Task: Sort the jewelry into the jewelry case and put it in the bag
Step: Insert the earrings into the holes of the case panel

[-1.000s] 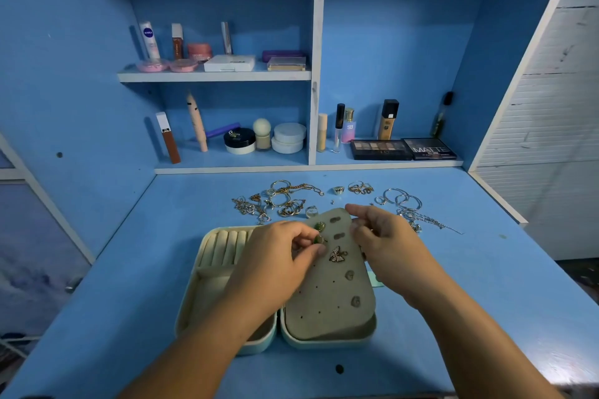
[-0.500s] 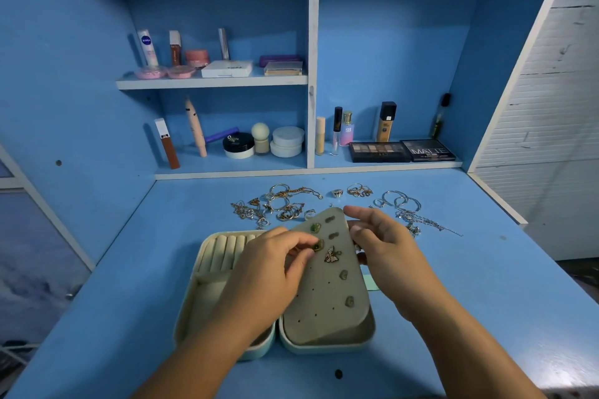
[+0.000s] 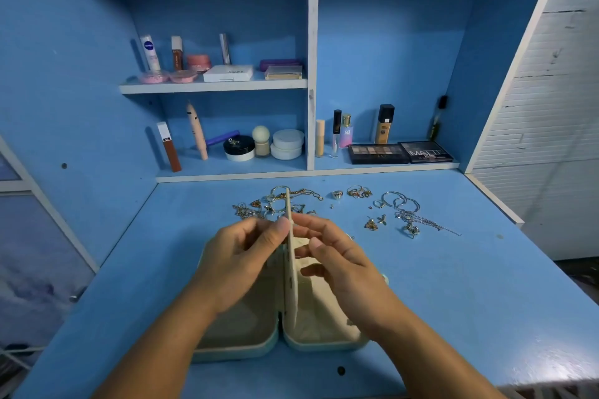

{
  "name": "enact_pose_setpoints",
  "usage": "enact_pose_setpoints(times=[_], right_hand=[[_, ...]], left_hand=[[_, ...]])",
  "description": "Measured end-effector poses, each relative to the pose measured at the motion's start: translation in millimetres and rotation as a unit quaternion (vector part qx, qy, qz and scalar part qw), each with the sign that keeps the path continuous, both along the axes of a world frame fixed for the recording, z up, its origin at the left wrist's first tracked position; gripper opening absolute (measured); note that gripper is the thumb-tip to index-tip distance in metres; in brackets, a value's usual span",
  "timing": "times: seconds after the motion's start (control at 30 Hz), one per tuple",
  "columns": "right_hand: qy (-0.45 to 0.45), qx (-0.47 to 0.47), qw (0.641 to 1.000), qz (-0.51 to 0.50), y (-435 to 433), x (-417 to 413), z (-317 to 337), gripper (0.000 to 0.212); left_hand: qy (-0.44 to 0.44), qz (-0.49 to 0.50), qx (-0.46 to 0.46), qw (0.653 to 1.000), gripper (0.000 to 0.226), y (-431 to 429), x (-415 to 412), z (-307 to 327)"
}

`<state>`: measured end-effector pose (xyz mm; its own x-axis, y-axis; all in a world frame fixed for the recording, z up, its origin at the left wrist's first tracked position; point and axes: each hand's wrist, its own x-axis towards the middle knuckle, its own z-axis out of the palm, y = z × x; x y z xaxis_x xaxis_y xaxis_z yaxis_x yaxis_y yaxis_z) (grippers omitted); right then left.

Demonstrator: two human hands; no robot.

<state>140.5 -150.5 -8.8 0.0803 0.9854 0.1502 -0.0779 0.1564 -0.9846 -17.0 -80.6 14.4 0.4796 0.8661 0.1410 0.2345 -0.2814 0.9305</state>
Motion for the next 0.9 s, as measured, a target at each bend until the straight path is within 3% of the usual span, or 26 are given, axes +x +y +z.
enact_pose_setpoints(times=[0.17,0.27,0.37,0.53,0.63,0.73,0.8,0.9], right_hand=[[0.055,-0.03,0.998,0.006,2.7,-1.7,-2.6,0.016],[-0.072,-0.067,0.995,-0.024,0.2,2.1,-3.1,0.022],[-0.246,-0.08,0.963,-0.07,-1.9,14.5,-1.6,0.022],[-0.417,-0.099,0.897,-0.114,-1.3,50.8,15.3,0.017],[-0.482,-0.114,0.858,-0.136,7.8,75.0,18.2,0.015],[-0.532,-0.109,0.827,-0.144,24.6,92.2,14.4,0.018],[-0.557,-0.107,0.812,-0.139,38.7,98.6,12.9,0.021],[-0.596,-0.115,0.786,-0.118,62.0,104.0,10.8,0.025]], left_hand=[[-0.104,0.033,-0.068,0.992,0.056,-5.7,-4.0,-3.5],[-0.132,0.032,-0.085,0.987,0.041,-7.9,-4.4,-6.9],[-0.151,0.028,-0.088,0.984,0.036,-12.0,-5.3,-6.2],[-0.197,0.059,-0.096,0.974,0.081,-9.6,-13.5,-12.4],[-0.226,0.093,-0.151,0.958,0.079,-7.0,-15.2,-17.3],[-0.221,0.094,-0.208,0.948,0.063,-1.3,-17.6,-23.5],[-0.222,0.089,-0.218,0.946,0.051,-0.6,-18.0,-24.9],[-0.236,0.103,-0.223,0.94,0.05,-1.1,-16.7,-24.7]])
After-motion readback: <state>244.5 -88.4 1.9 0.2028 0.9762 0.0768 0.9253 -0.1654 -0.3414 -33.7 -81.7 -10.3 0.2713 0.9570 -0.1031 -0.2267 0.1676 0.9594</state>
